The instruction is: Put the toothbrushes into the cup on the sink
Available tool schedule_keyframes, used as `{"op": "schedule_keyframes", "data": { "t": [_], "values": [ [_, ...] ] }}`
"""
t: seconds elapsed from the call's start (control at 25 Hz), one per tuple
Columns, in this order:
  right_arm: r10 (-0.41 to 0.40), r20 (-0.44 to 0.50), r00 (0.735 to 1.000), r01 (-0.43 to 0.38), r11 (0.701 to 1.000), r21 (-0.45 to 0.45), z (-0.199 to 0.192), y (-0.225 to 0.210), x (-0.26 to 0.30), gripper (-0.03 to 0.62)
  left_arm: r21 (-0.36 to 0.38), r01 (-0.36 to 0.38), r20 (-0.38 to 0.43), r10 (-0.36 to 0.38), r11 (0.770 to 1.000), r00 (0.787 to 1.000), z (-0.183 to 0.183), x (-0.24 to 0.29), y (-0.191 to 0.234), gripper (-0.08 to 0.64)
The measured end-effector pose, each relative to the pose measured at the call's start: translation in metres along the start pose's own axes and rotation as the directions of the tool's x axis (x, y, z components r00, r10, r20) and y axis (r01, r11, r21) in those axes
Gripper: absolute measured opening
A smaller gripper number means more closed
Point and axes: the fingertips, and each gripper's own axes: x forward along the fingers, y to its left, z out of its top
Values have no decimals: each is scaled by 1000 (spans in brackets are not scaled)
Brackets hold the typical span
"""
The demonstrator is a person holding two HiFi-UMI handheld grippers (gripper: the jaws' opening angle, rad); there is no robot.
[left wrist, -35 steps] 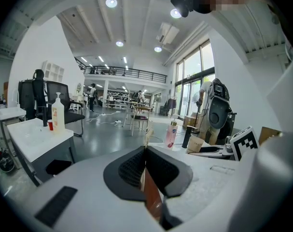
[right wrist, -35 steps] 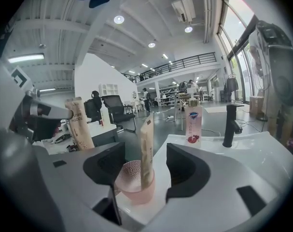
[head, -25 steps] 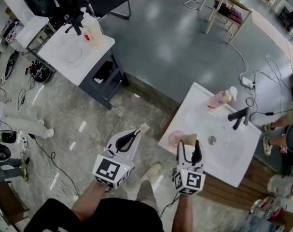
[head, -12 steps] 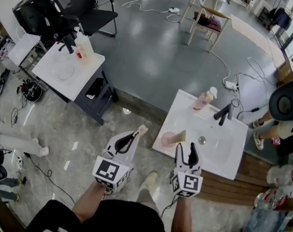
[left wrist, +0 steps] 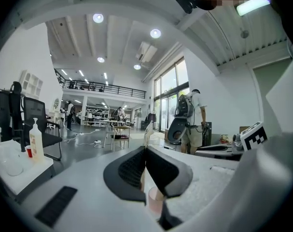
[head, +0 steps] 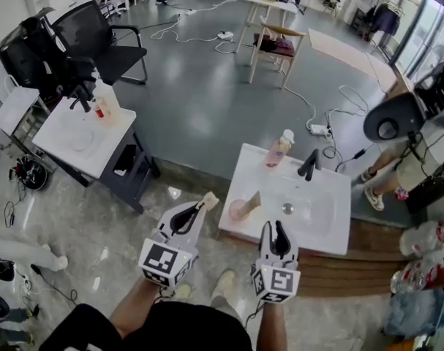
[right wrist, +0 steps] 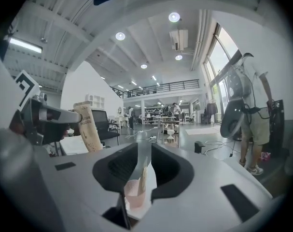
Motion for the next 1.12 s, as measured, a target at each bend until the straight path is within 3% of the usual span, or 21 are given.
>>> {"op": "schedule_keyframes", "data": {
  "t": [0.48,1.12],
  "values": [
    [-93,33,995,93,996,3,2,3,-46,1,47,94,5,-94,994,996,-2,-10,-24,3],
    [-112,29,993,112,994,-5,4,-2,-52,-2,35,117,-9,-117,993,993,-5,-7,-31,3]
  ]
}}
